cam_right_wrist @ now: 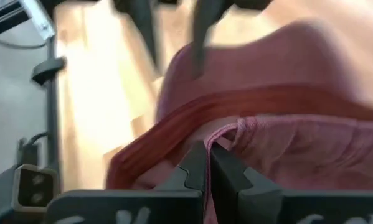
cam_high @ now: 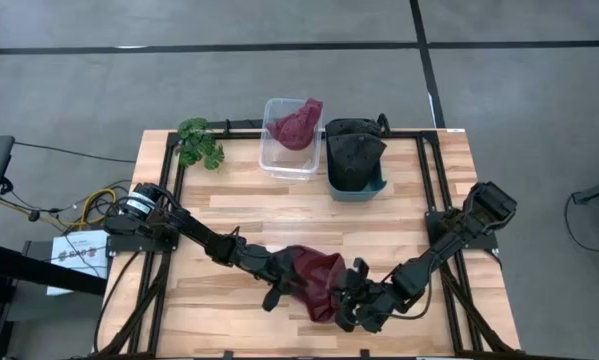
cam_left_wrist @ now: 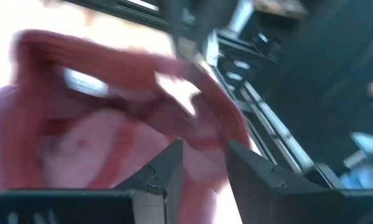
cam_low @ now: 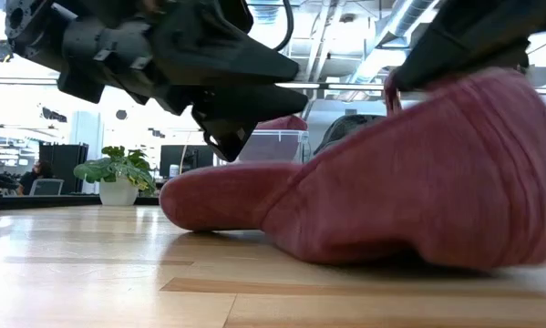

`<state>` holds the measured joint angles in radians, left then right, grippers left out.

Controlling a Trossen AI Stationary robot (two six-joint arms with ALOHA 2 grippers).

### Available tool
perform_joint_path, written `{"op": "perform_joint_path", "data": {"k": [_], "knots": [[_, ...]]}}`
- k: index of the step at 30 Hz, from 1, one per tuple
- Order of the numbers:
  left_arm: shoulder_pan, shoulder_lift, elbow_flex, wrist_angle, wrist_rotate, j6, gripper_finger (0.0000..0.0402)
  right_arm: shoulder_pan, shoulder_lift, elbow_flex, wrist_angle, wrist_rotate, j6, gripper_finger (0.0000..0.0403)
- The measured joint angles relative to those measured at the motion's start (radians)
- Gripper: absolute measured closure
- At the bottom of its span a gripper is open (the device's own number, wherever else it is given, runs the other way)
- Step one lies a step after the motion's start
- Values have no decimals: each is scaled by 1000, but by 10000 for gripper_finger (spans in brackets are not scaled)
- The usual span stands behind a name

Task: Pick & Place hat
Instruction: Put the red cap into the transparent bin

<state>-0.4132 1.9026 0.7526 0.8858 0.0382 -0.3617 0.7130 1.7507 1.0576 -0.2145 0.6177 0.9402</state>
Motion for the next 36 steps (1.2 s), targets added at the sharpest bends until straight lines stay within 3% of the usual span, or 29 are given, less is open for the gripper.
{"op": "perform_joint_path", "data": {"k": [5, 11, 20, 25, 29, 34, 36], "knots": [[-23, 0, 0, 1, 41, 67, 284, 7, -79, 0, -53, 155, -29, 402], [-45, -14, 0, 49, 48, 175, 284, 10, -192, 0, -21, 252, -166, 403], [-60, -14, 0, 257, 33, 380, 284, -20, -247, 0, 20, 205, -284, 403], [-58, -17, 1, 363, -54, 386, 284, 8, -245, 0, 14, 243, -282, 403], [-57, -39, 1, 357, -141, 460, 284, 40, -244, 8, 11, 306, -296, 403], [-51, -94, 1, 343, -273, 469, 284, 76, -244, 72, 10, 278, -409, 403], [-40, -122, 1, 311, -278, 450, 284, 92, -244, 99, 9, 276, -445, 403]]}}
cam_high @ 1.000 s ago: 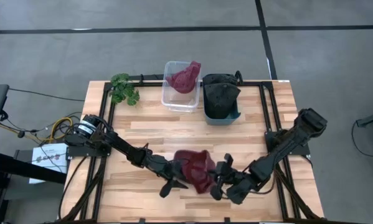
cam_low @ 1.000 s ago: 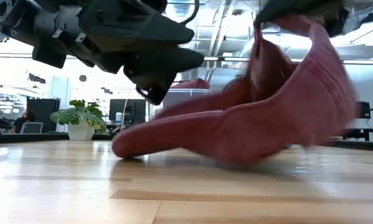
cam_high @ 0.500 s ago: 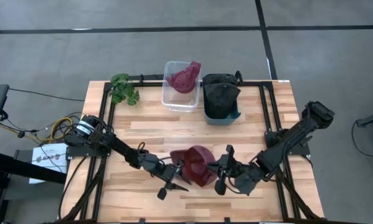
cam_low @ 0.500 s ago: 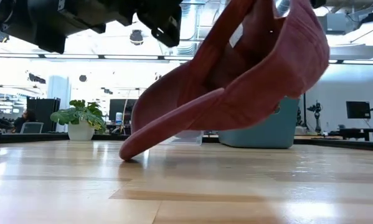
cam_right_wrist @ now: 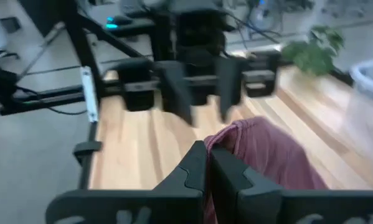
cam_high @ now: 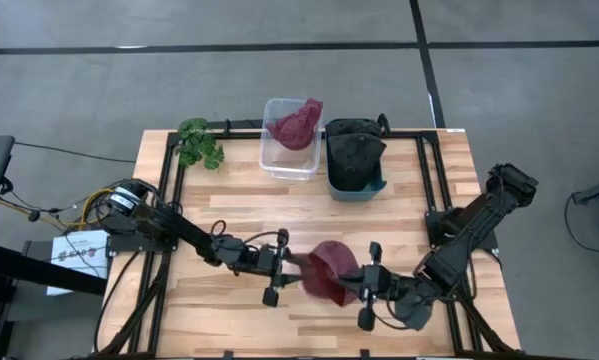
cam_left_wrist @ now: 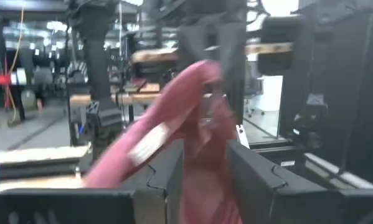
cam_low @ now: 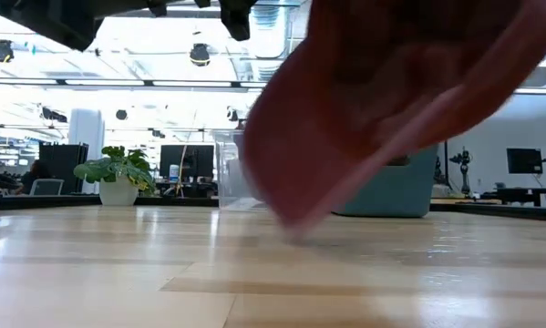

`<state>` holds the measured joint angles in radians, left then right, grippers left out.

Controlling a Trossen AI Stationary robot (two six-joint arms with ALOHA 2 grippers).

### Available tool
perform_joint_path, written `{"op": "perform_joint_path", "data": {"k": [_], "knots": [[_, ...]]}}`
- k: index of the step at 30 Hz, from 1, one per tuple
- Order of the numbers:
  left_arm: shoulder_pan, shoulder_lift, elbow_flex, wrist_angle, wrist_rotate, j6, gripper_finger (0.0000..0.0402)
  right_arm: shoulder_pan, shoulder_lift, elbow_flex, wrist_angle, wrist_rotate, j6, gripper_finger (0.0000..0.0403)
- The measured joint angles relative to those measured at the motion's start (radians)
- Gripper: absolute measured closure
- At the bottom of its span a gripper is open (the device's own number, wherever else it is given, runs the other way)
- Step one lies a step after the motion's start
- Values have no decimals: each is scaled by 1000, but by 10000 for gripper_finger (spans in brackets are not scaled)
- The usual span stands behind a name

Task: Pick & Place hat
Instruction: Put the red cap into the transparent bin

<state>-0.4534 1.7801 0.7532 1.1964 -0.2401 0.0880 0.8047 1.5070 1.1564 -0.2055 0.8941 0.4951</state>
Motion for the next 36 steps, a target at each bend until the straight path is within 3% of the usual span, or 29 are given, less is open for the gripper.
{"op": "perform_joint_path", "data": {"k": [6, 20, 24, 28, 36], "knots": [[26, -25, 0, -117, 13, -68, 284, 31, 0, 29, -29, -2, -33, 403], [87, 35, 2, -119, 30, -183, 284, 29, -3, 32, -33, -52, -54, 403], [98, 35, 25, -114, 105, -200, 284, 12, -3, 32, -33, -60, -68, 403], [100, 35, 50, -120, 158, -181, 284, -22, -3, 32, -26, -127, -90, 403], [124, 35, 54, -181, 127, -181, 284, -61, -3, 32, 41, -197, -165, 403]]}}
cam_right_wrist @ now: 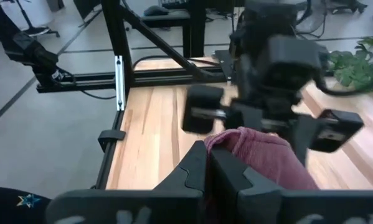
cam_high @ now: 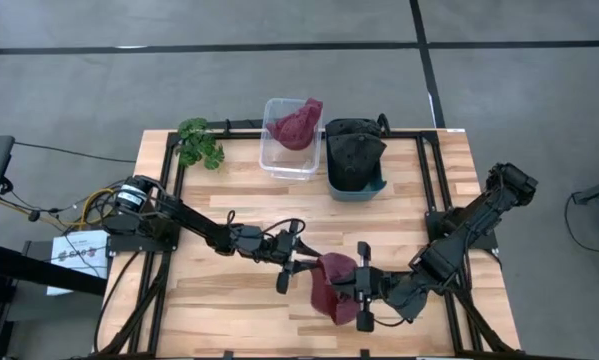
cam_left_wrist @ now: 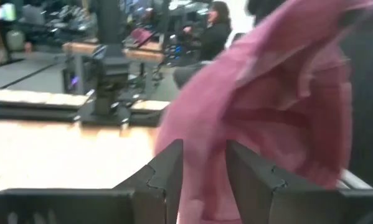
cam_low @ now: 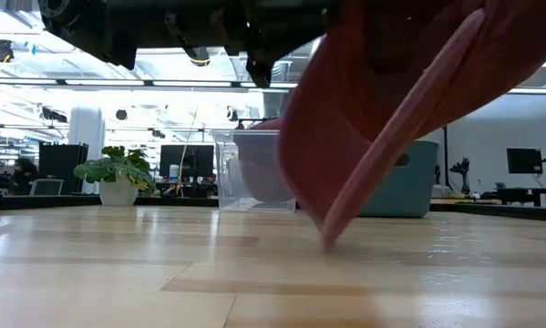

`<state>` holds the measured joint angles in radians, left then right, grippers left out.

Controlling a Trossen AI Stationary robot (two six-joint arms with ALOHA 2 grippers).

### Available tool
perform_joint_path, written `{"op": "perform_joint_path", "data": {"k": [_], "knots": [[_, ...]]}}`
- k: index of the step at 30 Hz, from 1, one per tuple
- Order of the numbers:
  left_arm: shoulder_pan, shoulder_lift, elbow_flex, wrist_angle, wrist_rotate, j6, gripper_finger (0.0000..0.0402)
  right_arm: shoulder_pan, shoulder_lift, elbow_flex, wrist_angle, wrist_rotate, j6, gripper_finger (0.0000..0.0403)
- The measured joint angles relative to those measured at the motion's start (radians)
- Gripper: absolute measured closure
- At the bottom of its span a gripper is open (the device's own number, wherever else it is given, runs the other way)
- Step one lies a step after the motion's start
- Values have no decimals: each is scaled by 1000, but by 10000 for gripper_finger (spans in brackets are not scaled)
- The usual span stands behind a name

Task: Pick & Place hat
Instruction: Put the red cap into the transparent bin

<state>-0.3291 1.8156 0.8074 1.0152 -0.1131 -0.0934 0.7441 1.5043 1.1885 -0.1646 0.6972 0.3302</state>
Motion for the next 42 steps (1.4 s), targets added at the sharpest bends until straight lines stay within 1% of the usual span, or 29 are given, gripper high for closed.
{"op": "perform_joint_path", "data": {"k": [5, 9, 15, 18, 21, 23, 27, 30, 36, 42], "knots": [[18, 0, 0, -7, -16, -16, 284, 6, 0, 0, -1, -25, -1, 403], [28, 0, 0, -6, -16, -16, 284, 13, 0, 0, 0, -21, -16, 403], [28, 0, 0, -6, 3, -16, 290, -15, 0, 0, 1, -23, -57, 403], [28, 0, 0, -14, 6, -16, 320, -41, 0, 0, 2, -44, -73, 403], [33, 0, 0, -24, 3, -18, 379, -66, 0, 0, 2, -68, -89, 403], [34, 0, 0, -30, -20, -29, 391, -82, 0, 0, 2, -79, -95, 403], [34, 0, 0, -43, -79, -50, 395, -98, 0, 0, 2, -80, -103, 403], [36, -8, -1, -47, -118, -71, 396, -87, 0, 0, -4, -88, -96, 403], [60, -78, -1, -40, -121, -99, 397, -66, 5, 0, -6, -93, -68, 403], [54, -165, -1, -39, -108, -117, 397, -114, 6, 0, -5, -101, -43, 403]]}}
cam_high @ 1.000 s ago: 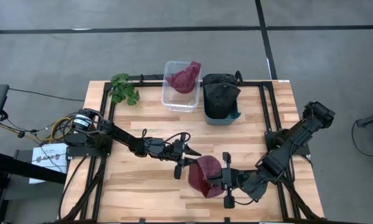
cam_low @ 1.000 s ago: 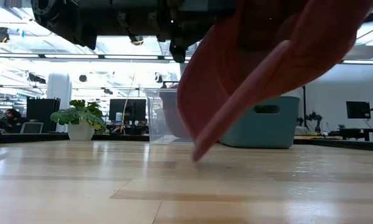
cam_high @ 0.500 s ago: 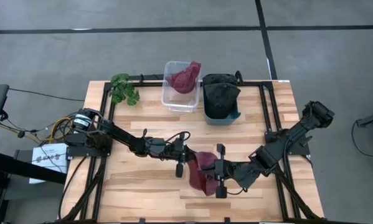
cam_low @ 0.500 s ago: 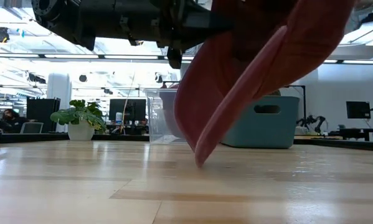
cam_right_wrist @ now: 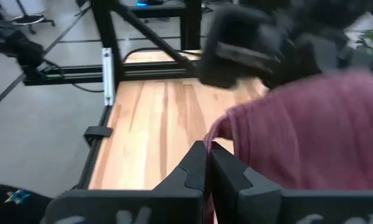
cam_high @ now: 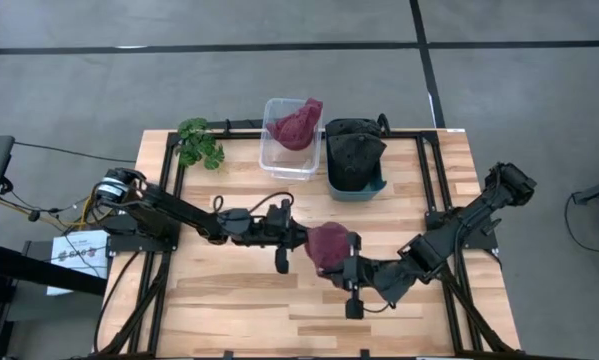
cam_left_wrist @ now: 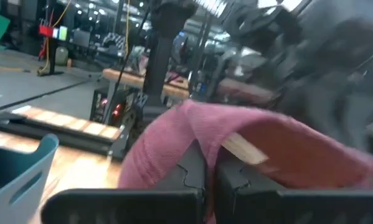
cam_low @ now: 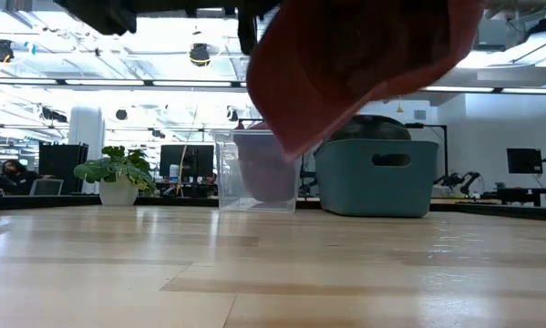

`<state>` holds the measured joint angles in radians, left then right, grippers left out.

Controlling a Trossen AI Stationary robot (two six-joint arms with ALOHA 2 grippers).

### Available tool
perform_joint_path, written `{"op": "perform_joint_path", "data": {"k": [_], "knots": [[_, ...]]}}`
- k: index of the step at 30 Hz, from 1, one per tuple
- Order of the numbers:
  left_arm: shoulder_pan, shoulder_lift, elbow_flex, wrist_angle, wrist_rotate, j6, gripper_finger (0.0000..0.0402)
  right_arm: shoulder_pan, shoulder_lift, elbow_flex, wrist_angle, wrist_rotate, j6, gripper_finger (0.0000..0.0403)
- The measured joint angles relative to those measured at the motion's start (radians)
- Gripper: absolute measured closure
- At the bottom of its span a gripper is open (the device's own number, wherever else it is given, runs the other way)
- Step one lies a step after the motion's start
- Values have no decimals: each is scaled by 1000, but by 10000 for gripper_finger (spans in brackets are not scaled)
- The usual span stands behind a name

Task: Pick & Place hat
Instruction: Put the red cap into the transparent bin

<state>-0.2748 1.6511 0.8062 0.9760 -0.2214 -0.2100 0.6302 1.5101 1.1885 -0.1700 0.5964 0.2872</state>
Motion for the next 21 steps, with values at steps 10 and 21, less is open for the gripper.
{"op": "perform_joint_path", "data": {"k": [10, 21], "knots": [[-32, -49, 0, 14, 5, -4, 398, -148, 0, 0, 8, -1, -31, 403], [-45, -51, 0, 27, 12, -6, 397, -209, 1, -1, 33, -98, -65, 403]]}}
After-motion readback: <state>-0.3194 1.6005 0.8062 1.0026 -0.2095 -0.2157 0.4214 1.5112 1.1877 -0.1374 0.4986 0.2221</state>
